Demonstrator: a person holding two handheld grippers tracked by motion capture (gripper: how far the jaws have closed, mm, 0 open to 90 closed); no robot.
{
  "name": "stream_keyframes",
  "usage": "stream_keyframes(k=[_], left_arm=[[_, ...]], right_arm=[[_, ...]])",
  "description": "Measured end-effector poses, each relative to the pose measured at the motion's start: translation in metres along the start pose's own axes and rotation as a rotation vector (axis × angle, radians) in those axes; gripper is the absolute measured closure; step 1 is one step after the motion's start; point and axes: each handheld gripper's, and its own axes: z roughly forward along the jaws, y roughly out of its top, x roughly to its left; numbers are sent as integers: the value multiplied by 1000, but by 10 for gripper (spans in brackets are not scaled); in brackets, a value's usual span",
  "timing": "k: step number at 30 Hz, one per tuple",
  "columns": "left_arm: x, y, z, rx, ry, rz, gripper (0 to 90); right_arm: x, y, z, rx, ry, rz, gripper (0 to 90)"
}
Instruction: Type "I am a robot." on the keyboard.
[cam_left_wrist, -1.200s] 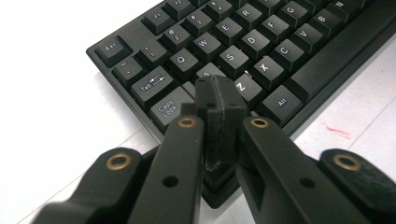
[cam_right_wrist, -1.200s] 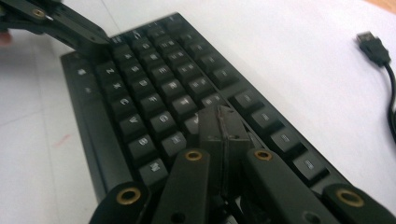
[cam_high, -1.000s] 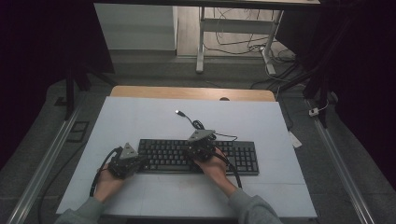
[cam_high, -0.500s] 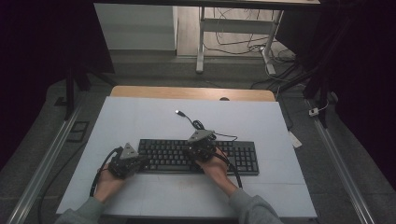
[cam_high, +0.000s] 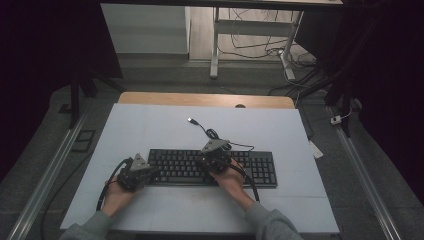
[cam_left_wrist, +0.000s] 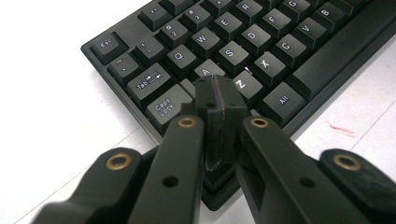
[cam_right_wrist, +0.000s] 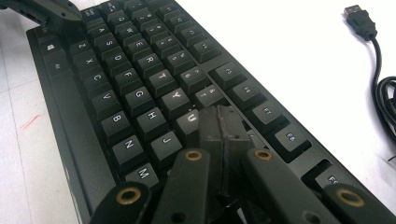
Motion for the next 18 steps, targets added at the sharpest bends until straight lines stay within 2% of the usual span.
stream_keyframes(k=[4,13,15,16,17,18], left_arm=[[0,0,0,0,0,1,885],[0,0,-1,-5,2,2,885],[0,0,-3,-22,2,-1,885],[0,0,-6,-49,-7,-14,885],[0,0,-6,-49,-7,-14,885],[0,1,-8,-70,-9,-21,885]], right_arm=[[1,-2,3,10,-9,-14,896],[2,-1,1,-7,-17,-17,897],[2,0,-1,-16,-15,-14,897],[1,1,-6,-42,-17,-13,897],[1,1,-6,-42,-17,-13,897],[-1,2,-12,-66,-20,-6,897]])
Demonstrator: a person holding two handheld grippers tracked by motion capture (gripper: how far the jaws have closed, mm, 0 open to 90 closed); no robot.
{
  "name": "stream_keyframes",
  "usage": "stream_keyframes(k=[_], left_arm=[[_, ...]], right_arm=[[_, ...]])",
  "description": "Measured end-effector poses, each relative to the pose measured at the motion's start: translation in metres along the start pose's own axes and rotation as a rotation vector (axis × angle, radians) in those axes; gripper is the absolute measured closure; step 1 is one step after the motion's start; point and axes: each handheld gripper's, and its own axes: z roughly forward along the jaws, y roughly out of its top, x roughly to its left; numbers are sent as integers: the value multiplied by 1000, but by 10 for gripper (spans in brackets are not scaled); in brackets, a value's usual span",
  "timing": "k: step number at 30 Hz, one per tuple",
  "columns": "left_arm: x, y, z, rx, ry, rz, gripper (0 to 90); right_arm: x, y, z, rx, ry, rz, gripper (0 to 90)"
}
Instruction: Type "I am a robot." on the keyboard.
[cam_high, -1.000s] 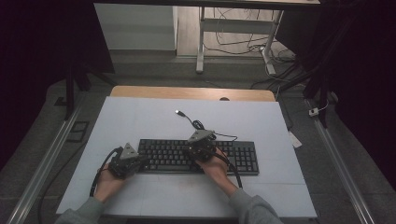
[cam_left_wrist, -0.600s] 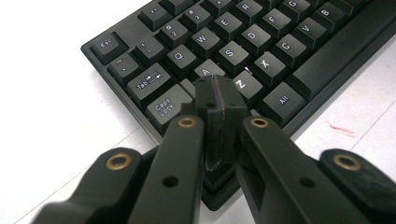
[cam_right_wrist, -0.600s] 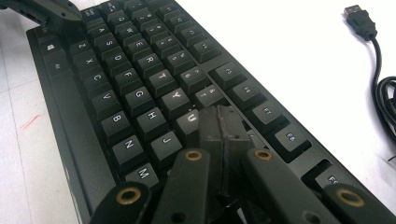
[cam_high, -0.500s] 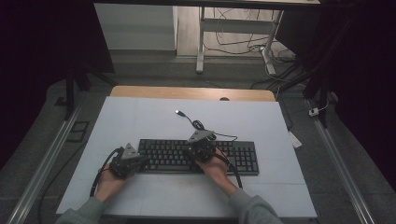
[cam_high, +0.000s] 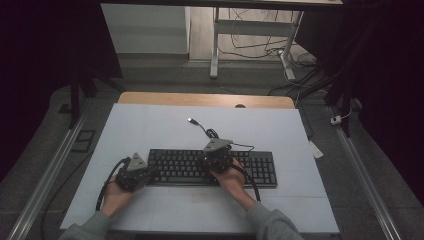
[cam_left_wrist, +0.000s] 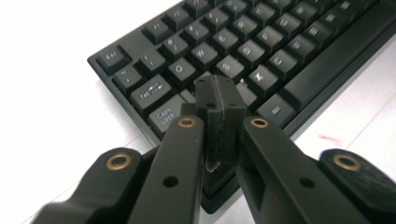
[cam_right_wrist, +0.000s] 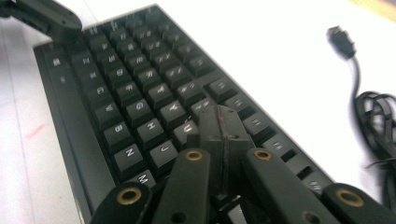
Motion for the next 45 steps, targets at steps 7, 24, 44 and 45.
stream_keyframes(k=[7,24,44,45], left_arm=[[1,0,-6,-34,-6,-23,885],[4,-1,-15,-77,-12,-95,379],[14,-1,-20,-114,-45,-150,275],[14,-1,-21,-117,-49,-150,276]], right_arm=[[-8,-1,-14,-46,11,14,897],[-23,-25,-49,-103,14,56,551],[-33,-73,-113,-148,-41,92,423],[-34,-73,-113,-159,-41,98,423]])
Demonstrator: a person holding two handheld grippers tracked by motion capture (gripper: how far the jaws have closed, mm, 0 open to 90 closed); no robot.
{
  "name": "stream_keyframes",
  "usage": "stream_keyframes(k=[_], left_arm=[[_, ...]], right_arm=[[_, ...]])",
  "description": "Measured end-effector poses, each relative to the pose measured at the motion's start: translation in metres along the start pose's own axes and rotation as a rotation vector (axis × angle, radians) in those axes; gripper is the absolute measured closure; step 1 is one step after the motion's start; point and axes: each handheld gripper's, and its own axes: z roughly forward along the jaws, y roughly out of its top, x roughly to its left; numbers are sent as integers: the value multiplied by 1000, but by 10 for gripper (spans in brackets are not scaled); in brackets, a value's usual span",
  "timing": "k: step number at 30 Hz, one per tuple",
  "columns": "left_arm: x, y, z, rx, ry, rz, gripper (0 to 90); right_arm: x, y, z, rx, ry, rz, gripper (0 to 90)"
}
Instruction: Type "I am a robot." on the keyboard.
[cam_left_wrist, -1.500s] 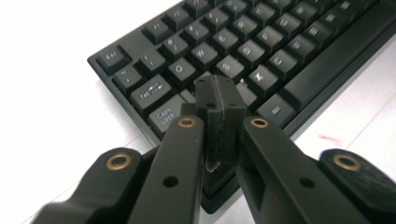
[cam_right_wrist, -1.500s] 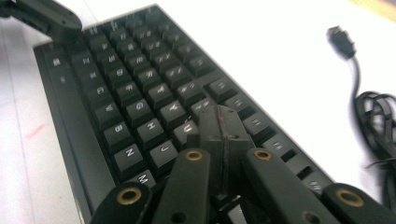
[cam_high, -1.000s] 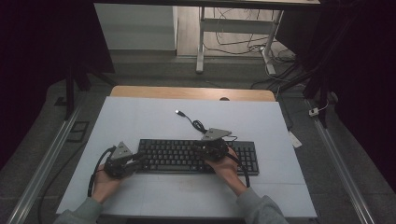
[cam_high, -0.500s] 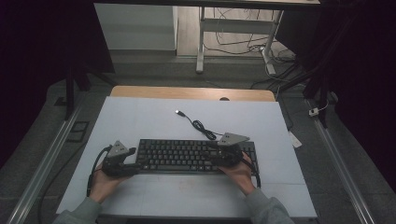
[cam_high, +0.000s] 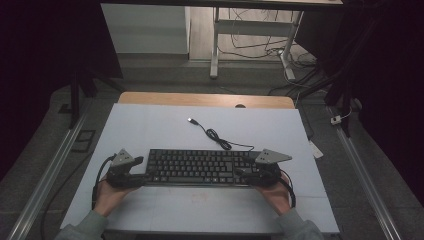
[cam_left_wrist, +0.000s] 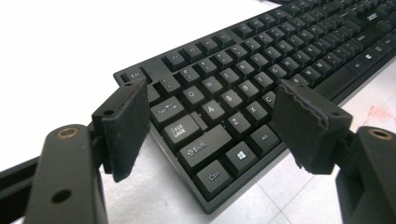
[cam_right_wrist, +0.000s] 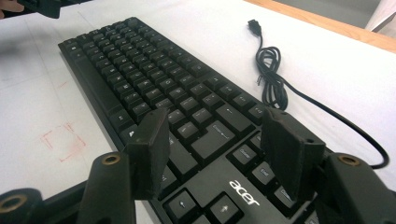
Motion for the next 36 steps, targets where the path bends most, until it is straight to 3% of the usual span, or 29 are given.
stream_keyframes(k=[5,13,22,26,29,36], left_arm=[[-1,9,-3,-6,-20,21,294],[-9,25,-8,8,-92,65,326],[-17,49,6,76,-156,128,375],[-20,55,12,65,-185,115,392],[-23,55,15,69,-196,129,416],[-29,51,17,70,-221,152,585]], right_arm=[[-2,-1,-1,8,-1,0,422],[-2,-4,-8,2,-13,1,422],[-3,-5,-11,-1,-22,9,423],[-3,-7,-9,9,-19,4,422],[-2,-8,-9,8,-18,7,422],[0,-10,-9,28,-25,-2,421]])
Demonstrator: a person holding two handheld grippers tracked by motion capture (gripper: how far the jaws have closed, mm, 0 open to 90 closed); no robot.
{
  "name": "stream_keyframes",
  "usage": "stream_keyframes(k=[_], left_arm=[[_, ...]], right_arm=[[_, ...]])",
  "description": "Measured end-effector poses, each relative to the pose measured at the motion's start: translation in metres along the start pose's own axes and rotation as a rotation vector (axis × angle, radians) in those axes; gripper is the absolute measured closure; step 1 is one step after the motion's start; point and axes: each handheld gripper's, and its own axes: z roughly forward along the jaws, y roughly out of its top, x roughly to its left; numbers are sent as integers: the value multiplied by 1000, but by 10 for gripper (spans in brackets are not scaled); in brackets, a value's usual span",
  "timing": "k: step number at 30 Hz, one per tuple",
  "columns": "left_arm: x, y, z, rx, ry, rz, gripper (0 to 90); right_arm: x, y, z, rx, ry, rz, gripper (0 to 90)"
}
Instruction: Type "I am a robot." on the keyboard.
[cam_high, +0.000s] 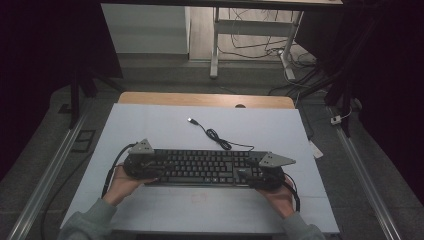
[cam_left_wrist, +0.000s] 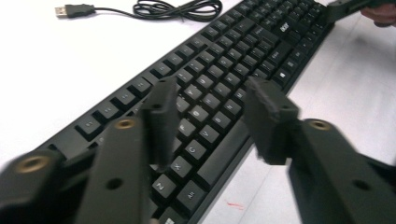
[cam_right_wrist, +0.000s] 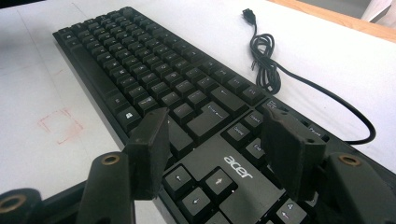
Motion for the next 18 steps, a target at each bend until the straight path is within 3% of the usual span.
stream_keyframes(k=[5,11,18], left_arm=[[-5,-4,10,39,-28,37,838],[-12,-8,23,97,-46,81,885],[-18,-10,32,119,-30,102,885]], right_arm=[[-1,0,1,0,0,-2,420],[0,0,2,-4,6,-8,420],[-1,0,3,2,9,-13,420]])
